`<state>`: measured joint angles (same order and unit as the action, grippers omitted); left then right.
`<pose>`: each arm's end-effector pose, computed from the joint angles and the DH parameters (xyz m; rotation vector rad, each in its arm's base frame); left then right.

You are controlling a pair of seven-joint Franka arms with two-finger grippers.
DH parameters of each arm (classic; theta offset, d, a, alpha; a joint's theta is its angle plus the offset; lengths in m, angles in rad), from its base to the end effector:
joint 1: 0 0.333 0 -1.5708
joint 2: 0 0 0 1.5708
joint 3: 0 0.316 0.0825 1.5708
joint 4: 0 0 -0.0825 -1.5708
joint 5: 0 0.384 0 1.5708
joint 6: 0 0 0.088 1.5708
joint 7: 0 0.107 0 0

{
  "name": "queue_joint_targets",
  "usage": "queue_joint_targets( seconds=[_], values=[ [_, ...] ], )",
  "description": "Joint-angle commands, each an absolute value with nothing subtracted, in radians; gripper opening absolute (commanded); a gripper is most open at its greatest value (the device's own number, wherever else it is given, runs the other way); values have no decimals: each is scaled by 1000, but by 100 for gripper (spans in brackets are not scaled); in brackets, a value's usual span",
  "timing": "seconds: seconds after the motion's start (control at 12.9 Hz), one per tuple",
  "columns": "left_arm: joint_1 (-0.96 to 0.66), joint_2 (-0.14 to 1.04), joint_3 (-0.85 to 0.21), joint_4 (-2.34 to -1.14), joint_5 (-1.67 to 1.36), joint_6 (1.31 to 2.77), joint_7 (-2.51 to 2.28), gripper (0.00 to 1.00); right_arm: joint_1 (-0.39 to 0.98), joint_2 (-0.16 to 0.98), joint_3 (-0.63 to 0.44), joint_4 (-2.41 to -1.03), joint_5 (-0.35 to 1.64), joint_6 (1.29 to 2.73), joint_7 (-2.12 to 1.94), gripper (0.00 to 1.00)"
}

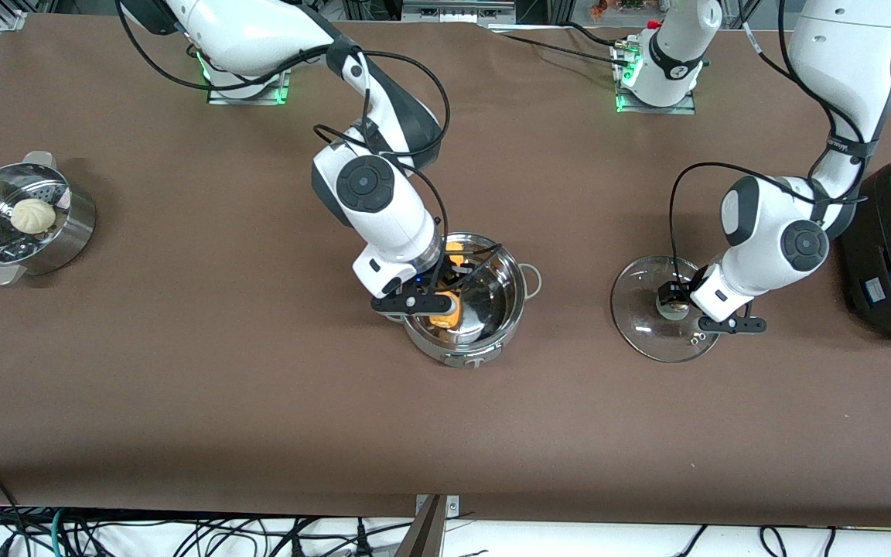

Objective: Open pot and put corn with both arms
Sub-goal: 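Carry the corn into the pot while the left gripper sets the lid down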

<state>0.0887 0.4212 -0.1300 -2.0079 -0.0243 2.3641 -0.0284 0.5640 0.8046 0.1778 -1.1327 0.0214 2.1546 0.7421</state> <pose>0.5987 -0.0232 0.2405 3.0723 0.0224 -0.0989 0.6050 0.4952 0.3527 -2.8799 0.1130 -0.1065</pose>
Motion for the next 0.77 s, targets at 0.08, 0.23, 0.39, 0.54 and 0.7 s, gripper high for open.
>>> queue_joint_targets(
  seconds=[0.08, 0.23, 0.39, 0.54, 0.7],
  values=[
    [90, 237, -124, -1933, -31, 2108, -32, 99, 587, 876, 176, -1080, 23, 2219, 782, 30],
    [101, 160, -123, -1878, -2, 1975, -32, 99, 597, 896, 176, -1080, 23, 2233, 782, 33],
    [113, 124, -121, -1791, 11, 1845, -32, 99, 601, 914, 176, -1081, 23, 2246, 784, 43],
    [127, 126, -115, -1665, 12, 1711, -32, 100, 604, 931, 176, -1081, 23, 2261, 787, 60],
    [127, 124, -118, -1594, 35, 1643, -34, 100, 604, 933, 176, -1086, 23, 2266, 788, 78]
  ],
)
